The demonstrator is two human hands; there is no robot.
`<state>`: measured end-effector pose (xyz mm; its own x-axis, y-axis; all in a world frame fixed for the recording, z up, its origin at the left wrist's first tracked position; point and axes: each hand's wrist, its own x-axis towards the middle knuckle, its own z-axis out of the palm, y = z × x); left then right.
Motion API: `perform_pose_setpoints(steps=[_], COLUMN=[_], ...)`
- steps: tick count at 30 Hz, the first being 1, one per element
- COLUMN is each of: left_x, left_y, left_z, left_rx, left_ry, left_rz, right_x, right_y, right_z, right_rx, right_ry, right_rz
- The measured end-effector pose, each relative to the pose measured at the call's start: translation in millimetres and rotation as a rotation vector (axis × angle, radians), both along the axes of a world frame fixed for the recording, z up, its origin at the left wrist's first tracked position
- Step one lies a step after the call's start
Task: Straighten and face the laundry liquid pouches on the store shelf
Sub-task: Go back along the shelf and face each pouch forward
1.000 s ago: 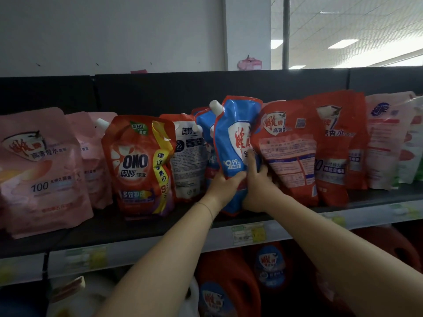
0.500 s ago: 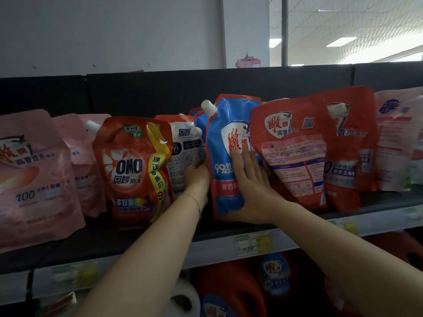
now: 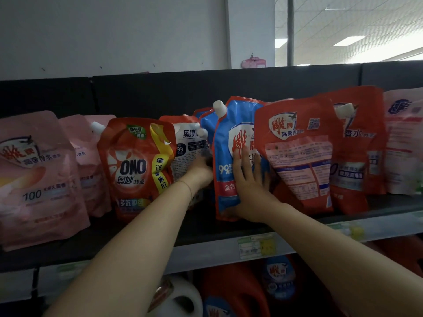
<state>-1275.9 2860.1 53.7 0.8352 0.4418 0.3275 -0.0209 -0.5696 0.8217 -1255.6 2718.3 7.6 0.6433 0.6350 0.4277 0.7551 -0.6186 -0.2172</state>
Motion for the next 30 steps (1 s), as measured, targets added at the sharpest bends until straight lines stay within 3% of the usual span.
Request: perform_pose_setpoints(steps=[6, 11, 17, 24, 27, 30], left_x=[1, 6, 10, -7, -16, -20], left_y=[-2, -5, -1, 12, 14, 4], left_z=[-9, -21, -16, -15, -29, -42], left_rx=[0.175, 0.01, -0.223, 0.115, 0.196, 0.333], left_ry=[0.017, -0.173, -0.179, -0.289, -0.308, -0.24], left_rz=[0.091, 0.16, 0.269, 0.355, 0.384, 0.458], right_x=[5, 15, 18, 25, 26, 26], right_y=[-1, -1, 5, 31, 52, 67], right_z=[-3, -8, -10, -7, -18, -22], right_rx=[0.027, 0.075, 0.081, -0.051, -0.016, 0.053], right_ry=[0.005, 0.018, 0.011, -0.212, -0.298, -0.264], right_rz=[-0.003, -0.026, -0.045, -0.074, -0.173, -0.222])
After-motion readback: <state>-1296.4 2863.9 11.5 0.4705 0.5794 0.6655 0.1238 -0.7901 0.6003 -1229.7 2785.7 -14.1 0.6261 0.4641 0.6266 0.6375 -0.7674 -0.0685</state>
